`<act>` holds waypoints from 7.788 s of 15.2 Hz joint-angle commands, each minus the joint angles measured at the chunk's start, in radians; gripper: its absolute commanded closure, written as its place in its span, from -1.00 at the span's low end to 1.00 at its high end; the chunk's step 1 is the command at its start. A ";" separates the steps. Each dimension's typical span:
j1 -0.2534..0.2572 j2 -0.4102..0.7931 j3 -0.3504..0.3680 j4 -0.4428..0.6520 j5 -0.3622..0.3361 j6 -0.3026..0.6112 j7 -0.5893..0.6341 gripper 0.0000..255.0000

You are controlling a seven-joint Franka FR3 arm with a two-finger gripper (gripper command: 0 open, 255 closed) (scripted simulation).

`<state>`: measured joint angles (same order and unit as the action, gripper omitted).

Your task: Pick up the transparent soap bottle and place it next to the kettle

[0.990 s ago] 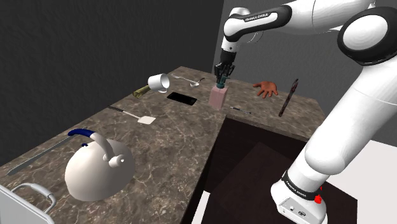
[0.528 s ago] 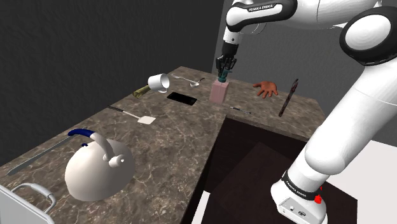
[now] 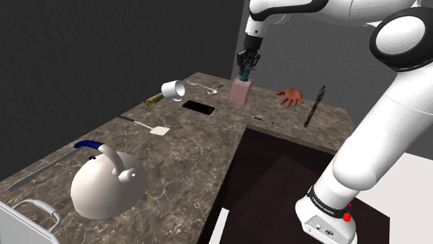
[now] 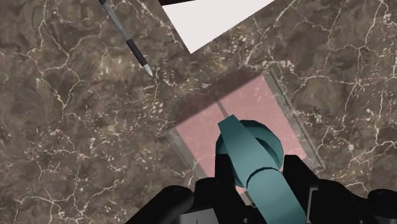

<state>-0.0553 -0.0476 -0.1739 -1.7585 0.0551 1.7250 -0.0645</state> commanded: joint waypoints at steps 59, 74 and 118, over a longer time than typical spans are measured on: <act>0.297 -0.183 0.429 0.211 0.043 -0.348 0.751 1.00; 0.473 0.073 0.709 0.488 -0.057 -0.369 1.189 1.00; 0.496 -0.004 0.728 -0.161 -0.017 0.214 1.220 1.00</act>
<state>0.4409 -0.0514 0.5547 -1.9072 0.0381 1.9260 1.1562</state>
